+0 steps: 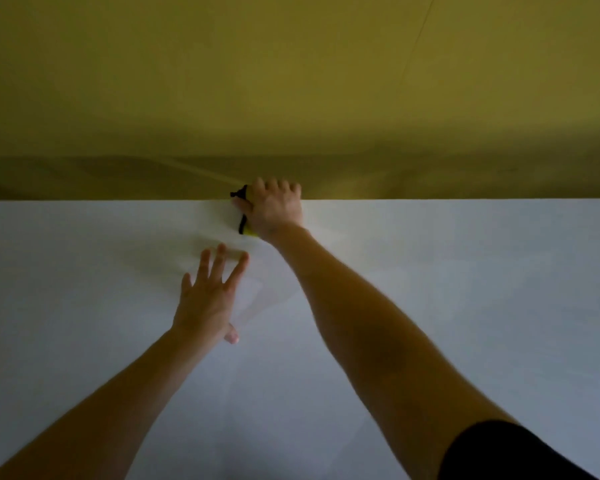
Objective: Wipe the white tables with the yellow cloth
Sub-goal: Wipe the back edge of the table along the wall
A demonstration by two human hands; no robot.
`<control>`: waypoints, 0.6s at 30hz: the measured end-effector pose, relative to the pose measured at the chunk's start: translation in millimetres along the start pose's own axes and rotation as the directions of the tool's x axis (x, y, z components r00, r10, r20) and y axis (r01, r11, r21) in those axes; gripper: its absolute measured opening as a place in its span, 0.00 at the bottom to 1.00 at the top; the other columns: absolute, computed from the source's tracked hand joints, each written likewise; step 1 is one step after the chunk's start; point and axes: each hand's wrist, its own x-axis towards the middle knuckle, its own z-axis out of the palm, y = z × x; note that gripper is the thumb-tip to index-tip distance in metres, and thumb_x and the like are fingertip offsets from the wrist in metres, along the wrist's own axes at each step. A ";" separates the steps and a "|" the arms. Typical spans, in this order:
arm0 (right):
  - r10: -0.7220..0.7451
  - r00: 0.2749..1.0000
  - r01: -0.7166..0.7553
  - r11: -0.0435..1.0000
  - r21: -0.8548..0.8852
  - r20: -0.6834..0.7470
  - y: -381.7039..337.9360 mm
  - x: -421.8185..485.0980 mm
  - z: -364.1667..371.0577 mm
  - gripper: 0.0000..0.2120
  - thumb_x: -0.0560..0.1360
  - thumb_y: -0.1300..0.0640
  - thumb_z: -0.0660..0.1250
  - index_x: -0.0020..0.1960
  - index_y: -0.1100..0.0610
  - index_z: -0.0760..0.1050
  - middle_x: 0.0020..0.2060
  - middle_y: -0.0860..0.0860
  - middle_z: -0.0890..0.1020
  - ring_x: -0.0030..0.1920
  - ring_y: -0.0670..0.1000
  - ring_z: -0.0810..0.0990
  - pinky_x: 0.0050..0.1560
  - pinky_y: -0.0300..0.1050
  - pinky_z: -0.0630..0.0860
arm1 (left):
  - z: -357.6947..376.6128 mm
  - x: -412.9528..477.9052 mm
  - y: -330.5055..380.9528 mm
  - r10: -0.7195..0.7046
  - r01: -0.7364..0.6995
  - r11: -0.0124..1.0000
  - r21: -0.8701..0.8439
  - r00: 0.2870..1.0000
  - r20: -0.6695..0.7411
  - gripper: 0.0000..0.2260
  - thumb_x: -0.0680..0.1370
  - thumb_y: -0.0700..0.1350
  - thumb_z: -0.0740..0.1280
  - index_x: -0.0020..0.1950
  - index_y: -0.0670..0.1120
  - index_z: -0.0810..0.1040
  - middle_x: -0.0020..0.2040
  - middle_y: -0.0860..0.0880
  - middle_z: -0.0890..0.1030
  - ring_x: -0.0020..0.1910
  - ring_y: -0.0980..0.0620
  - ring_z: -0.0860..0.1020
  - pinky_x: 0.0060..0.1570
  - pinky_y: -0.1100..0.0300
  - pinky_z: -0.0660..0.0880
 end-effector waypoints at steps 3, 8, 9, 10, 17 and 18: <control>-0.089 0.996 0.090 0.996 0.019 -0.025 10.4 -1.3 1.4 0.25 0.85 0.32 0.56 0.65 0.52 0.75 0.59 0.55 0.82 0.61 0.60 0.78 0.59 0.56 0.69 | -5.1 -0.3 2.8 -0.014 0.013 1.000 0.027 0.999 0.039 0.72 0.64 0.63 0.86 0.86 0.56 0.32 0.87 0.44 0.33 0.88 0.36 0.40 0.82 0.34 0.60; 0.004 0.981 0.009 0.998 0.064 -0.192 182.8 -47.5 -27.2 0.23 0.81 0.33 0.62 0.57 0.52 0.78 0.52 0.57 0.84 0.56 0.63 0.81 0.55 0.57 0.72 | -25.0 -6.0 39.1 -0.108 0.104 0.984 0.144 0.994 0.023 0.63 0.69 0.59 0.84 0.87 0.49 0.40 0.87 0.39 0.45 0.86 0.31 0.53 0.77 0.37 0.70; 0.038 0.979 -0.029 0.998 0.048 -0.200 231.7 -61.3 -40.3 0.23 0.81 0.32 0.62 0.56 0.52 0.78 0.51 0.57 0.83 0.55 0.64 0.81 0.54 0.57 0.73 | -32.3 -5.9 54.5 -0.118 0.116 0.980 0.163 0.993 0.003 0.60 0.71 0.59 0.82 0.87 0.48 0.43 0.88 0.38 0.46 0.86 0.31 0.54 0.77 0.36 0.70; 0.087 0.976 -0.082 0.996 0.033 -0.201 280.6 -75.6 -54.9 0.23 0.80 0.32 0.61 0.56 0.52 0.78 0.51 0.57 0.83 0.55 0.64 0.80 0.54 0.58 0.73 | -41.0 -4.9 72.2 -0.109 0.107 0.981 0.162 0.994 0.001 0.59 0.72 0.61 0.82 0.88 0.49 0.44 0.88 0.38 0.45 0.86 0.31 0.53 0.78 0.35 0.68; 0.358 0.869 -0.384 0.923 -0.009 -0.341 448.0 -123.1 -90.0 0.27 0.84 0.33 0.54 0.57 0.56 0.77 0.51 0.61 0.82 0.55 0.65 0.78 0.60 0.62 0.73 | -66.5 10.2 200.7 0.120 -0.120 0.991 -0.055 0.993 0.005 0.66 0.67 0.68 0.82 0.88 0.56 0.37 0.89 0.45 0.38 0.88 0.37 0.43 0.82 0.33 0.61; 0.385 0.849 -0.412 0.911 0.002 -0.362 433.9 -117.3 -84.9 0.28 0.85 0.34 0.53 0.55 0.57 0.78 0.50 0.62 0.82 0.54 0.65 0.78 0.61 0.62 0.73 | -63.5 11.6 210.6 0.119 -0.118 0.991 -0.067 0.993 0.004 0.66 0.67 0.68 0.82 0.88 0.57 0.38 0.89 0.45 0.38 0.88 0.38 0.43 0.82 0.33 0.61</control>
